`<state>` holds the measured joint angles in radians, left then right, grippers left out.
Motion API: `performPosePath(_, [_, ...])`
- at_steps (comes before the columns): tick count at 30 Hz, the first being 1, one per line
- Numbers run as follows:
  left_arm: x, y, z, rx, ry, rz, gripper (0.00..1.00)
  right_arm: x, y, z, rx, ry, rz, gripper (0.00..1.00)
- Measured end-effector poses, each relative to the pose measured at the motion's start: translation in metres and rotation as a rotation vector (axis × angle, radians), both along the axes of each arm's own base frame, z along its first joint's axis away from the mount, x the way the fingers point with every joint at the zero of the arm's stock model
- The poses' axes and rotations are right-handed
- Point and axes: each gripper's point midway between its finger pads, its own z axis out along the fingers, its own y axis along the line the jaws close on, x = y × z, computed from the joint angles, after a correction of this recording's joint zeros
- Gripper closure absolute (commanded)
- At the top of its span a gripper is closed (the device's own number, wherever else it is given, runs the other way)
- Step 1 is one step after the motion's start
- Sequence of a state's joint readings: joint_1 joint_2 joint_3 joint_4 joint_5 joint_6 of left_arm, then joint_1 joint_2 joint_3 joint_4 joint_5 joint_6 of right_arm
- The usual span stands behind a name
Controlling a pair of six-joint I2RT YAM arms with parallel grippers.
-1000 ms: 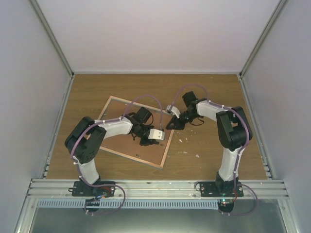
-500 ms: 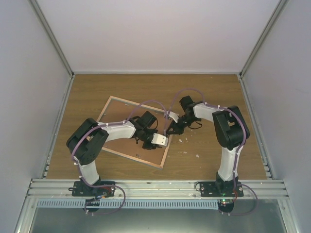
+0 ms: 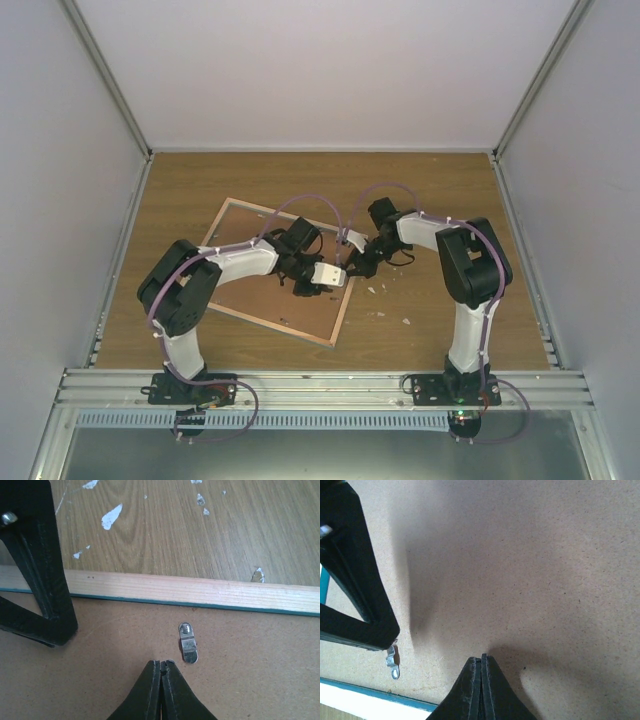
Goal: Put the photo into the frame
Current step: Install the photo frame at the center of the board.
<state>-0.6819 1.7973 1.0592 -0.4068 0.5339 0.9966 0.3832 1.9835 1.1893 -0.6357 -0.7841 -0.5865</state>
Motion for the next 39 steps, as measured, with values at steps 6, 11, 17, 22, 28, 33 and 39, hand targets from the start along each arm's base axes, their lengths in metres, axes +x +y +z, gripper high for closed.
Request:
performPosePath(6, [-0.006,-0.001,-0.013,0.032,-0.010,-0.019,0.94,0.002,0.000,-0.001,-0.016,0.006,-0.011,0.99])
performPosePath(11, [-0.010,-0.006,-0.018,0.044,-0.031,-0.040,0.95,0.002,0.001,-0.002,-0.022,0.016,-0.016,0.99])
performPosePath(17, [-0.011,-0.005,-0.019,0.035,-0.087,-0.059,0.95,0.003,0.001,-0.002,-0.026,0.026,-0.022,0.99])
performPosePath(22, [-0.012,-0.006,-0.019,0.033,-0.164,-0.075,0.95,0.003,0.001,-0.003,-0.028,0.039,-0.025,0.99])
performPosePath(28, [-0.014,-0.007,-0.019,0.054,-0.239,-0.094,0.95,0.003,0.002,-0.004,-0.019,0.055,-0.029,0.99])
performPosePath(33, [-0.015,-0.007,-0.018,0.056,-0.278,-0.100,0.95,0.004,0.003,-0.004,-0.008,0.069,-0.032,0.99])
performPosePath(39, [-0.028,-0.012,-0.018,0.031,-0.234,-0.120,0.95,0.005,0.003,-0.004,0.002,0.087,-0.035,0.99])
